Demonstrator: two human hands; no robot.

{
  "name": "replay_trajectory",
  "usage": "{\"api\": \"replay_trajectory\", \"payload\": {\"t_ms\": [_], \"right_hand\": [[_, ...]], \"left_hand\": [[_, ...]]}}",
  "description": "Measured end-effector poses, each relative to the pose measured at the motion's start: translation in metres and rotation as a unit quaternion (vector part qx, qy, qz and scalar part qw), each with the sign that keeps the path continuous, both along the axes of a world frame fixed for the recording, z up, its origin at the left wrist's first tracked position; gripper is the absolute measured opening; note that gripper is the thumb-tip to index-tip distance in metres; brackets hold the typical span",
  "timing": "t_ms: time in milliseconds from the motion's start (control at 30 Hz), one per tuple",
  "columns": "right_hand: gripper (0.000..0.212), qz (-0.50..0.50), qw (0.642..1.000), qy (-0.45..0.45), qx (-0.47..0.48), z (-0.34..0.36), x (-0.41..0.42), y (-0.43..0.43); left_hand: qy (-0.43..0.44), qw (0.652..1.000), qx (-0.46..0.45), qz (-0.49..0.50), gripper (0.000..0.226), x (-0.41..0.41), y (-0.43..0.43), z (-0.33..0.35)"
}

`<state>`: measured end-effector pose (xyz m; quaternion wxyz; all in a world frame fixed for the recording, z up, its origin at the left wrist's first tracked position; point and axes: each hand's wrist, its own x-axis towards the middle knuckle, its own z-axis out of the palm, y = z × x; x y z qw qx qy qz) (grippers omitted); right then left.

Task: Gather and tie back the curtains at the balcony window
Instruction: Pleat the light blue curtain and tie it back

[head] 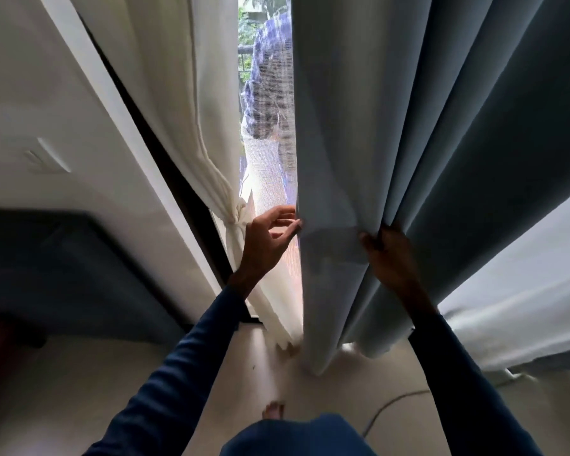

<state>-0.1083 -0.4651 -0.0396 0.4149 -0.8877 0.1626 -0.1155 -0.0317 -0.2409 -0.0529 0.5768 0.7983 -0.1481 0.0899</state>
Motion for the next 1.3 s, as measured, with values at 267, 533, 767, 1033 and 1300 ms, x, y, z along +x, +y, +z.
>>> {"api": "replay_trajectory", "payload": {"t_ms": [267, 533, 767, 1033, 1300], "right_hand": [[0.028, 0.014, 1.0, 0.016, -0.018, -0.008, -0.019, 0.035], [0.016, -0.013, 0.994, -0.094, -0.05, -0.027, -0.037, 0.071], [0.055, 0.217, 0.976, -0.026, -0.002, -0.042, -0.038, 0.087], [0.035, 0.139, 0.989, -0.052, 0.007, -0.039, -0.029, 0.055], [0.046, -0.059, 0.986, -0.132, 0.085, 0.02, -0.003, 0.033]], "left_hand": [[0.043, 0.995, 0.093, 0.016, 0.021, -0.022, -0.001, -0.031], [0.072, 0.994, 0.029, 0.073, 0.04, -0.056, -0.01, -0.012], [0.099, 0.994, 0.042, -0.034, 0.053, -0.078, -0.016, -0.002], [0.051, 0.983, 0.117, 0.135, 0.04, -0.064, -0.003, -0.004], [0.014, 0.982, 0.146, 0.117, 0.033, -0.044, -0.007, 0.04]]}}
